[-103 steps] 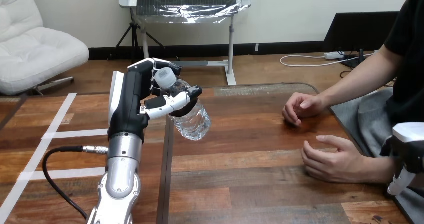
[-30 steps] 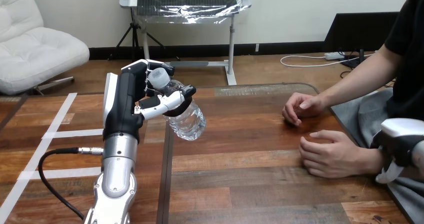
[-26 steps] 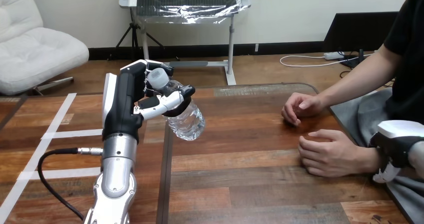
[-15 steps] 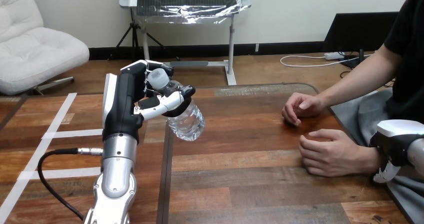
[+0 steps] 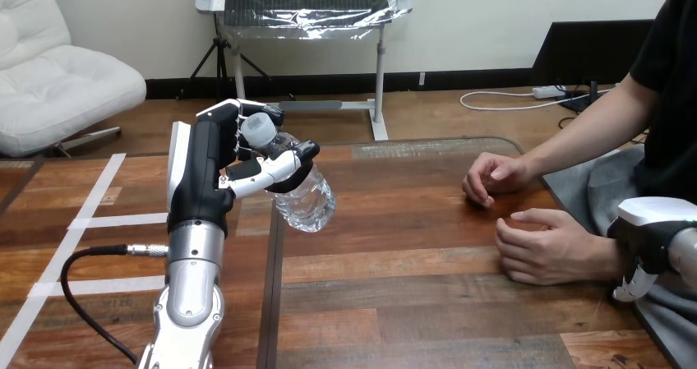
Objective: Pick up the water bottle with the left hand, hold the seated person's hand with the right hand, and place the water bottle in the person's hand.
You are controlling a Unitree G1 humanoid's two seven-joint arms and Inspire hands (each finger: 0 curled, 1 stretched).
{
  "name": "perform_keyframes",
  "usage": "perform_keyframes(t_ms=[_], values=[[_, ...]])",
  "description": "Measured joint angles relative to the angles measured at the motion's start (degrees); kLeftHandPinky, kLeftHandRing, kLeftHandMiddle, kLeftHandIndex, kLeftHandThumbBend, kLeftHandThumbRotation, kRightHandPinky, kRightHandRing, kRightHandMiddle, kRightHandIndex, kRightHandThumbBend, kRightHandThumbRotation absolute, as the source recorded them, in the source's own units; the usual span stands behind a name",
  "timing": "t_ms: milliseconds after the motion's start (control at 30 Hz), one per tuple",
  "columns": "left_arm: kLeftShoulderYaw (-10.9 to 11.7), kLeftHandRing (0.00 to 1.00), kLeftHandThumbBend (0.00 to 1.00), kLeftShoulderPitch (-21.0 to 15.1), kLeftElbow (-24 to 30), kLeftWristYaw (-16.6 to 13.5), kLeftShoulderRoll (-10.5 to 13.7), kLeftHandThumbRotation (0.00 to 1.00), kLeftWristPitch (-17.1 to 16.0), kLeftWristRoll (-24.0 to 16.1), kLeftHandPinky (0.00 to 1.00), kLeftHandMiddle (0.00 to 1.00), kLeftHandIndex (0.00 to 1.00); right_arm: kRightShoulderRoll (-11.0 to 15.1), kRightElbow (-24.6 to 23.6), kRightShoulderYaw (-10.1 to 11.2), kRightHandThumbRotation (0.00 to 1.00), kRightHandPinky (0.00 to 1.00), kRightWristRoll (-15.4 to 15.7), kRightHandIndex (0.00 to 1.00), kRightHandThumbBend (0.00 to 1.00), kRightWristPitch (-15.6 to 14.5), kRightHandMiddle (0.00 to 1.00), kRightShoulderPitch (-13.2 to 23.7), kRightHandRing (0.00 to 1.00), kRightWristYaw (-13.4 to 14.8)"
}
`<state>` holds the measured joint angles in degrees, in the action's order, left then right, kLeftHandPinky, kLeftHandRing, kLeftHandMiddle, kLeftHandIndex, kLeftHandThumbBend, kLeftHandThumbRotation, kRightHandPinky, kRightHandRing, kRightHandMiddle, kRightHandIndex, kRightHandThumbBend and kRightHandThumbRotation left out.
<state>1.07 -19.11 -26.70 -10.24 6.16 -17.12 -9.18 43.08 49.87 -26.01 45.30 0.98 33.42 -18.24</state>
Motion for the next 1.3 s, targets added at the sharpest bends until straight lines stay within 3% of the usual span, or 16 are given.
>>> perform_keyframes(t_ms=[400,633,900,1100,1300], values=[[0.00,0.41,0.67,0.01,0.11,-0.05,0.00,0.00,0.03,-0.03,0.38,0.45,0.49,-0.09,-0.38,-0.05,0.00,0.56,-0.30,0.74,0.73,-1.03,0.81,0.18,0.74,-1.01],[0.00,0.41,0.67,0.05,0.46,-0.07,0.00,0.00,0.61,-0.05,0.38,0.45,0.49,-0.17,-0.23,0.01,0.00,0.59,-0.57,0.65,0.72,-1.09,0.80,0.27,0.76,-1.04],[0.01,0.41,0.67,0.08,0.52,-0.09,0.00,0.00,0.78,-0.04,0.38,0.45,0.49,-0.23,0.26,0.12,0.00,0.59,-0.75,0.56,0.71,-0.87,0.78,0.16,0.75,0.95],[0.01,0.41,0.67,0.09,0.53,-0.09,0.00,0.00,0.81,-0.02,0.38,0.45,0.49,-0.39,0.41,-0.01,0.00,0.59,-0.69,0.57,0.66,-1.01,0.77,0.17,0.74,1.79],[0.01,0.41,0.67,0.09,0.52,-0.08,0.00,0.00,0.81,-0.03,0.38,0.45,0.49,-0.72,1.14,0.03,0.00,0.54,-0.93,0.57,0.65,-0.86,0.73,0.18,0.67,3.02]])
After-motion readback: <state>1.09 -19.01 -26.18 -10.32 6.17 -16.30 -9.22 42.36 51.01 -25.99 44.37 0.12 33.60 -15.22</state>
